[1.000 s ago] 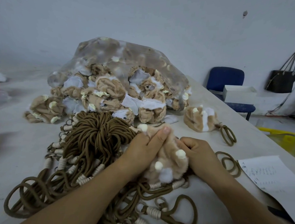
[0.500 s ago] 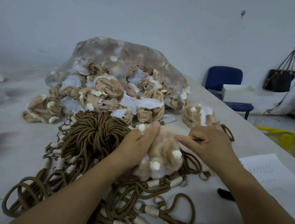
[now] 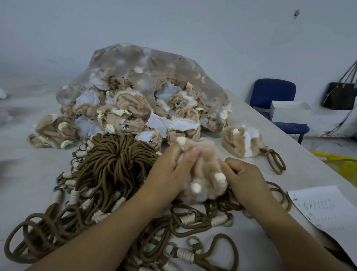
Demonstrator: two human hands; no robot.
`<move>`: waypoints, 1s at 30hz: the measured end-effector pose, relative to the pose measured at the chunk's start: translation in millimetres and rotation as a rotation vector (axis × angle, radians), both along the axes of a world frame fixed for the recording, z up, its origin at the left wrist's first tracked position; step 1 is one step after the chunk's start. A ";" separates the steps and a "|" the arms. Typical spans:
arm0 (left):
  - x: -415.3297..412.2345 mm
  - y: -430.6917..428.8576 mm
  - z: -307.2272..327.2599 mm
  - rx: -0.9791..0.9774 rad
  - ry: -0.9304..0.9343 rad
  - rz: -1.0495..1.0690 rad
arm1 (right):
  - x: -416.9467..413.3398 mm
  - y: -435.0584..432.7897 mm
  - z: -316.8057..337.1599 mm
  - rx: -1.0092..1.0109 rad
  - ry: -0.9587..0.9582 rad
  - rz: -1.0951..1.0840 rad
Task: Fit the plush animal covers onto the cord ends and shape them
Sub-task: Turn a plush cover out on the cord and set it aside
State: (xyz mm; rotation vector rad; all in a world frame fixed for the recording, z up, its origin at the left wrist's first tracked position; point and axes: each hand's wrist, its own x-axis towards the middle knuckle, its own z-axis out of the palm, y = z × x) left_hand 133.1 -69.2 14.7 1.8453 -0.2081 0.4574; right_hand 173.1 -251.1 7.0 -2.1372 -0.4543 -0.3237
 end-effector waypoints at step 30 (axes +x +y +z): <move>-0.5 0.4 1.3 -0.163 0.027 -0.003 | -7.8 9.2 5.2 -0.158 -0.064 0.031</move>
